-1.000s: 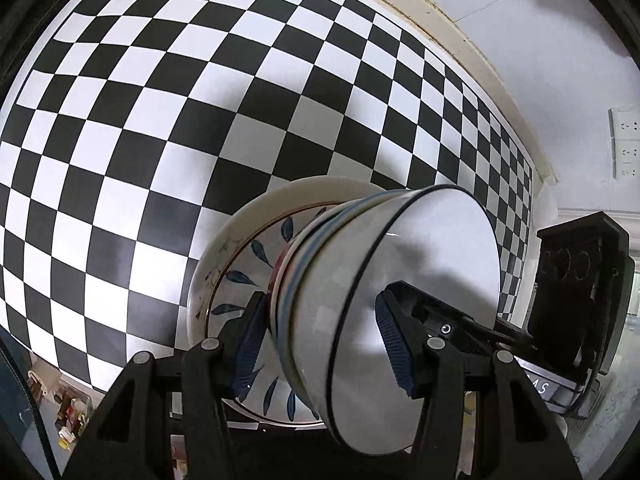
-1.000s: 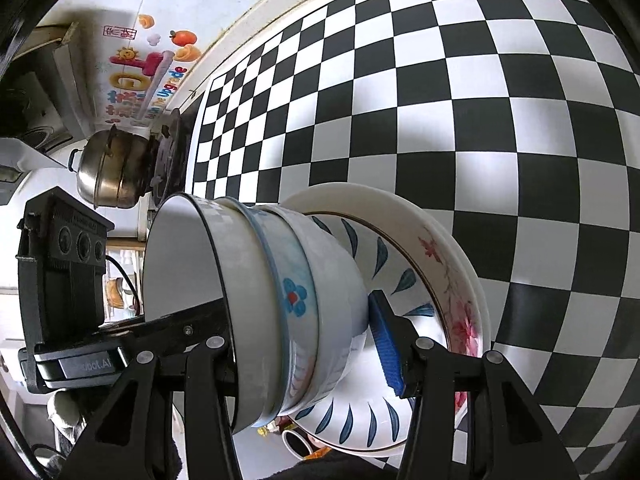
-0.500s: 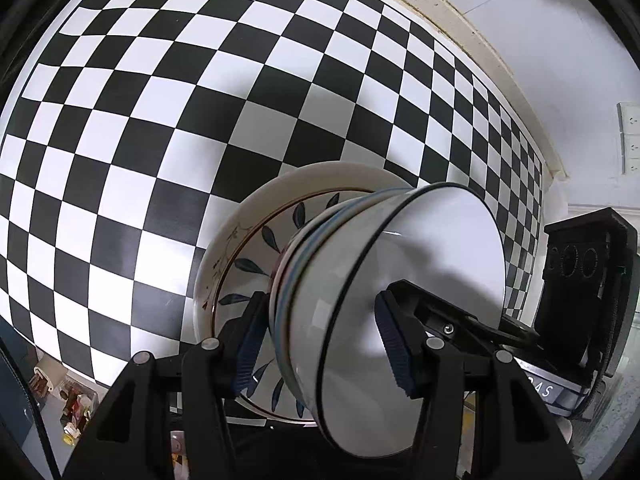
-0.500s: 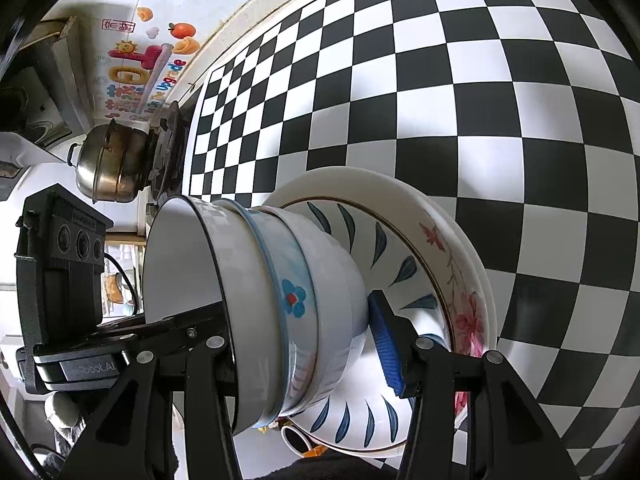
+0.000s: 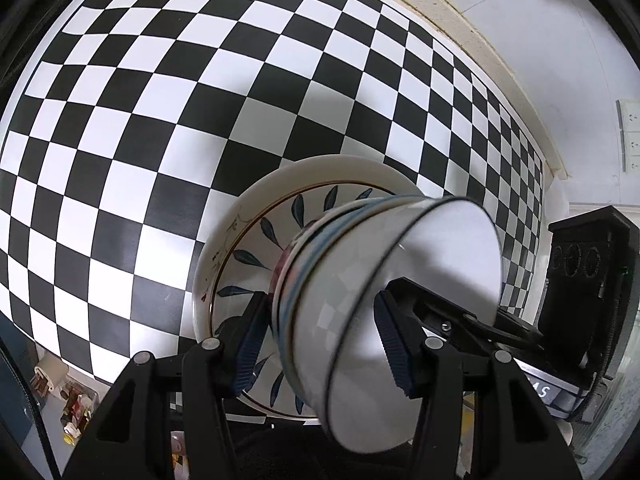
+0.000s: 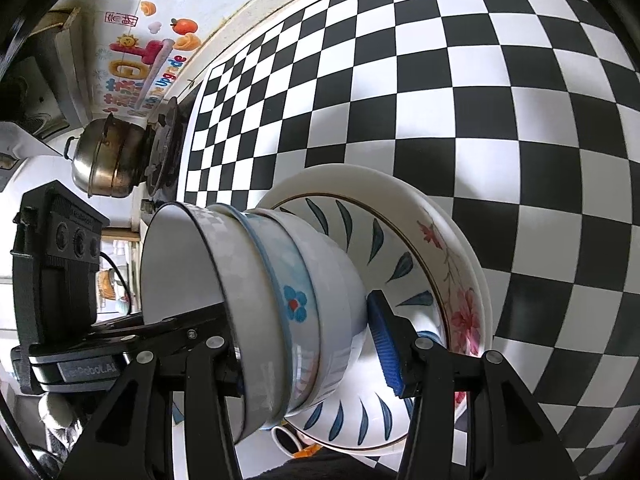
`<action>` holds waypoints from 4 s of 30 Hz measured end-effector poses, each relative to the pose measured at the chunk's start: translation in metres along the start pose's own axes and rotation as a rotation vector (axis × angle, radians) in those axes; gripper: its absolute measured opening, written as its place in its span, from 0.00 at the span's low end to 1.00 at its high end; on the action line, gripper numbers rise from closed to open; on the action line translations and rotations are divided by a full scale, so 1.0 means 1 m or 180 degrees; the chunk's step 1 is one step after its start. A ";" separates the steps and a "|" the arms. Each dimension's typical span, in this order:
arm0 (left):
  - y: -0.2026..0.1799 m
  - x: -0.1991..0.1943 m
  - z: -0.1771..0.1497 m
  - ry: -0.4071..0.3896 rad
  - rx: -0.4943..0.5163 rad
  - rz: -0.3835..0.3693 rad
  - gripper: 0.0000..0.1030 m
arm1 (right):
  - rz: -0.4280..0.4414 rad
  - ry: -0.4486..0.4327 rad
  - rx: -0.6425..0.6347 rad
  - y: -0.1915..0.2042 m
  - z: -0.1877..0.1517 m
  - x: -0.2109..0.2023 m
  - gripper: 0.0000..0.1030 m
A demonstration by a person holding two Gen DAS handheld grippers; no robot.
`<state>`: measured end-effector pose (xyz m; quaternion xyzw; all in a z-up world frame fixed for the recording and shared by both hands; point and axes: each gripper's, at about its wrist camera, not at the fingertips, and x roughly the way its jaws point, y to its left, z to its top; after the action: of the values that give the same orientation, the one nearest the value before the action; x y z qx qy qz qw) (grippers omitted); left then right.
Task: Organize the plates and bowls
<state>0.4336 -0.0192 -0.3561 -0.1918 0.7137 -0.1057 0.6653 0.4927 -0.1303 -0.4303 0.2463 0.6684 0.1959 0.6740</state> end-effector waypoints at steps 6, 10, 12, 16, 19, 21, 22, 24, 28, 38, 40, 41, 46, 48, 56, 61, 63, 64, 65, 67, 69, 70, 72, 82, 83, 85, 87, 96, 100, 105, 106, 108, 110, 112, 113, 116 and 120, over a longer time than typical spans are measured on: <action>-0.005 -0.010 -0.002 -0.0132 0.0051 0.0097 0.49 | -0.0075 -0.0056 -0.0038 0.001 0.000 -0.009 0.50; -0.016 -0.031 -0.008 -0.0426 0.0237 0.0475 0.49 | -0.0327 -0.0208 -0.0212 0.013 -0.002 -0.028 0.50; -0.020 -0.044 -0.015 -0.0614 0.0333 0.0695 0.51 | -0.0494 -0.0310 -0.0296 0.021 -0.006 -0.040 0.51; -0.022 -0.063 -0.029 -0.0882 0.0448 0.0953 0.52 | -0.0893 -0.0479 -0.0409 0.035 -0.020 -0.062 0.74; -0.023 -0.075 -0.038 -0.1041 0.0547 0.1081 0.75 | -0.1165 -0.0631 -0.0457 0.044 -0.034 -0.078 0.83; -0.023 -0.081 -0.042 -0.1144 0.0607 0.1122 0.85 | -0.1338 -0.0731 -0.0481 0.051 -0.044 -0.087 0.85; -0.023 -0.086 -0.046 -0.1198 0.0651 0.1132 0.87 | -0.1422 -0.0806 -0.0491 0.055 -0.051 -0.093 0.85; -0.025 -0.090 -0.050 -0.1275 0.0699 0.1139 0.88 | -0.1548 -0.0899 -0.0494 0.063 -0.061 -0.100 0.87; -0.024 -0.104 -0.065 -0.1375 0.0851 0.1049 0.95 | -0.1709 -0.1050 -0.0496 0.082 -0.081 -0.108 0.89; -0.019 -0.141 -0.107 -0.1449 0.1192 0.0872 0.95 | -0.1827 -0.1451 -0.0250 0.121 -0.137 -0.137 0.91; -0.020 -0.157 -0.122 -0.1513 0.1231 0.0826 0.95 | -0.1840 -0.1547 -0.0235 0.130 -0.151 -0.149 0.91; -0.020 -0.165 -0.130 -0.1568 0.1253 0.0821 0.95 | -0.1865 -0.1617 -0.0225 0.136 -0.161 -0.157 0.91; -0.019 -0.206 -0.175 -0.1953 0.1299 0.0845 0.95 | -0.2043 -0.1983 -0.0281 0.169 -0.209 -0.190 0.94; -0.016 -0.219 -0.190 -0.2022 0.1281 0.0818 0.95 | -0.2041 -0.2101 -0.0329 0.183 -0.230 -0.202 0.94; -0.007 -0.261 -0.266 -0.2326 0.1250 0.0798 0.95 | -0.1975 -0.2314 -0.0505 0.229 -0.315 -0.235 0.95; -0.001 -0.280 -0.315 -0.2470 0.1193 0.0809 0.95 | -0.1952 -0.2410 -0.0623 0.249 -0.366 -0.250 0.95; 0.001 -0.282 -0.329 -0.2489 0.1197 0.0851 0.95 | -0.1925 -0.2440 -0.0661 0.256 -0.389 -0.257 0.95; 0.002 -0.283 -0.338 -0.2500 0.1202 0.0871 0.95 | -0.1915 -0.2459 -0.0668 0.259 -0.396 -0.259 0.95; 0.002 -0.284 -0.344 -0.2508 0.1202 0.0878 0.95 | -0.1913 -0.2500 -0.0686 0.262 -0.407 -0.263 0.95; 0.004 -0.287 -0.359 -0.2533 0.1193 0.0880 0.95 | -0.1944 -0.2574 -0.0719 0.268 -0.425 -0.270 0.95; 0.004 -0.290 -0.373 -0.2573 0.1197 0.0871 0.95 | -0.1950 -0.2627 -0.0742 0.273 -0.440 -0.276 0.95; 0.004 -0.291 -0.378 -0.2597 0.1200 0.0874 0.95 | -0.1950 -0.2650 -0.0750 0.275 -0.446 -0.278 0.95; 0.002 -0.295 -0.388 -0.2655 0.1213 0.0884 0.95 | -0.1937 -0.2685 -0.0760 0.278 -0.458 -0.283 0.95; -0.001 -0.304 -0.418 -0.2838 0.1193 0.0956 0.95 | -0.1919 -0.2733 -0.0752 0.273 -0.487 -0.294 0.95; -0.002 -0.304 -0.419 -0.2839 0.1194 0.0957 0.95 | -0.1915 -0.2753 -0.0743 0.272 -0.490 -0.296 0.95; -0.003 -0.304 -0.421 -0.2833 0.1205 0.0963 0.95 | -0.1915 -0.2754 -0.0742 0.270 -0.489 -0.297 0.95; -0.004 -0.302 -0.421 -0.2830 0.1220 0.0962 0.95 | -0.1913 -0.2756 -0.0741 0.268 -0.489 -0.299 0.95; -0.006 -0.303 -0.424 -0.2842 0.1258 0.0936 0.95 | -0.1999 -0.2733 -0.0708 0.263 -0.489 -0.302 0.95; -0.005 -0.306 -0.422 -0.2853 0.1254 0.0942 0.95 | -0.2015 -0.2769 -0.0700 0.264 -0.488 -0.304 0.95; -0.007 -0.309 -0.423 -0.2882 0.1261 0.0937 0.95 | -0.2011 -0.2790 -0.0695 0.264 -0.487 -0.305 0.95; -0.007 -0.309 -0.424 -0.2883 0.1268 0.0937 0.95 | -0.2011 -0.2792 -0.0690 0.264 -0.487 -0.306 0.95; -0.008 -0.310 -0.425 -0.2889 0.1280 0.0945 0.95 | -0.2005 -0.2799 -0.0682 0.264 -0.486 -0.306 0.95; -0.009 -0.311 -0.425 -0.2892 0.1282 0.0943 0.95 | -0.2007 -0.2810 -0.0673 0.265 -0.486 -0.307 0.95; -0.009 -0.311 -0.425 -0.2901 0.1285 0.0938 0.95 | -0.2010 -0.2830 -0.0666 0.267 -0.485 -0.307 0.95; -0.009 -0.311 -0.425 -0.2908 0.1287 0.0933 0.95 | -0.2015 -0.2836 -0.0667 0.268 -0.485 -0.307 0.95; -0.008 -0.313 -0.426 -0.2932 0.1284 0.0921 0.95 | -0.2039 -0.2858 -0.0665 0.271 -0.487 -0.306 0.95; -0.007 -0.315 -0.426 -0.2948 0.1262 0.0900 0.95 | -0.2053 -0.2880 -0.0665 0.275 -0.489 -0.306 0.95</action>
<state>0.0256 0.0606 -0.0276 0.0095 0.3299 -0.0520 0.9425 0.0141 -0.0571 -0.0141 0.0210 0.3313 -0.0800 0.9399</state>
